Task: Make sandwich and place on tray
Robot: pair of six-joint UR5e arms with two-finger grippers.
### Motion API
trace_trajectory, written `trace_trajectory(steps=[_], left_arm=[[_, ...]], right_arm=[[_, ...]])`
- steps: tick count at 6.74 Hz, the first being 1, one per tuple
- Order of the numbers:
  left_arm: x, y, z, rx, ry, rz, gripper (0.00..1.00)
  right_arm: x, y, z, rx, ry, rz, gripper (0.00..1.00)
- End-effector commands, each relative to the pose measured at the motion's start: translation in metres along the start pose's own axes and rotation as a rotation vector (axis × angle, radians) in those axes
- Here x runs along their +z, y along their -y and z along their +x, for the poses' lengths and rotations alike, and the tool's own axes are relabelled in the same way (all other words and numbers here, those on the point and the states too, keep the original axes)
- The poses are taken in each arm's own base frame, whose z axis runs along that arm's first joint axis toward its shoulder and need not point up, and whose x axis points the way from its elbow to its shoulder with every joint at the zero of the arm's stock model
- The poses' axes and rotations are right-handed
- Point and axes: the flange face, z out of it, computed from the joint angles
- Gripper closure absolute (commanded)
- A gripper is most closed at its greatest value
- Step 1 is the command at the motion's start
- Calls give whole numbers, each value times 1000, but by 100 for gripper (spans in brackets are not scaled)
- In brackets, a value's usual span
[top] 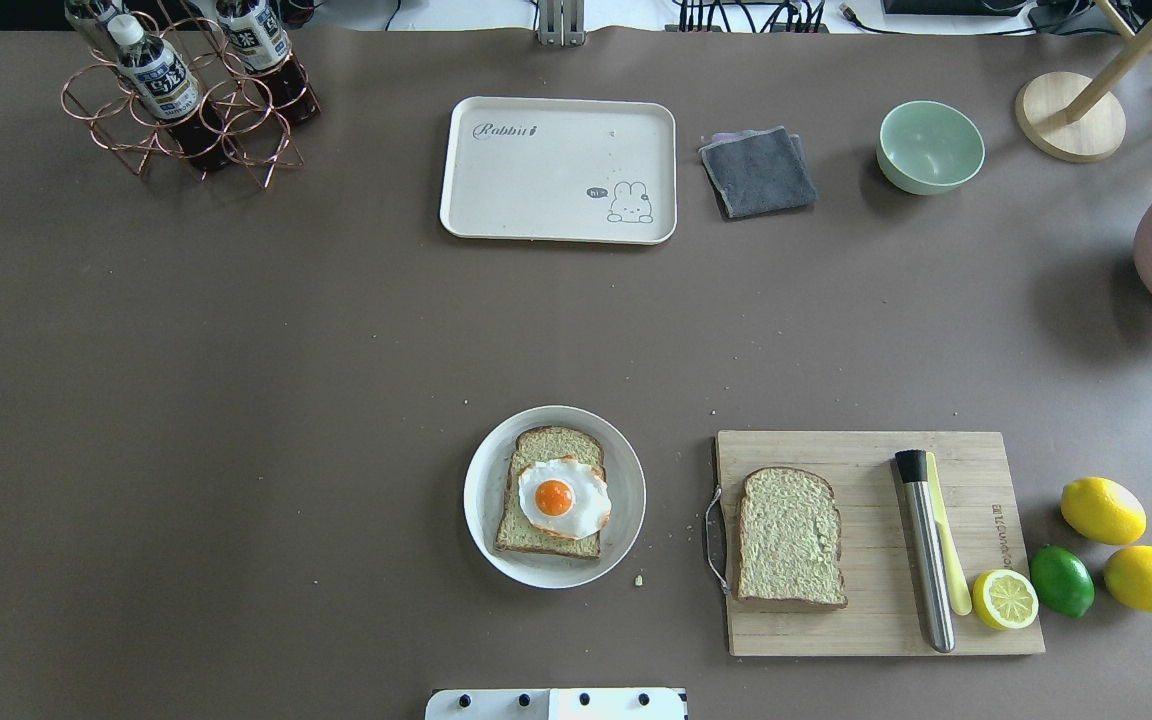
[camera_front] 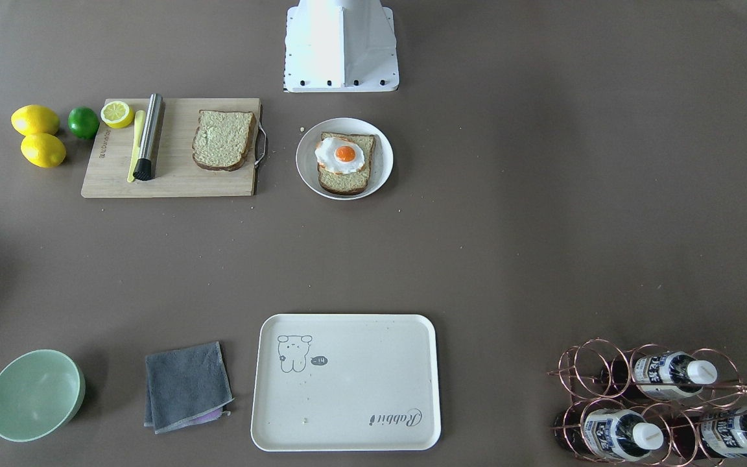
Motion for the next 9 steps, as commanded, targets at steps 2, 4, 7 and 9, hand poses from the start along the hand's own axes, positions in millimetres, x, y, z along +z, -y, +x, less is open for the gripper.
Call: trace_trajectory(steps=[2,4,7,9], left_arm=[[0,0,1,-1,-6,1,2],[1,0,0,1,-6,0,2],[5,-7,-3,-12,-6,-12,2],[5,-7,-2,-9,-9,-8,2]], right_arm=[[0,3,-5,-44,14,48,0],[9,4,-20,-62,108,57,0],[18,19,-53,-64,121,71,0],[4,32,-120,63,130,68,0]])
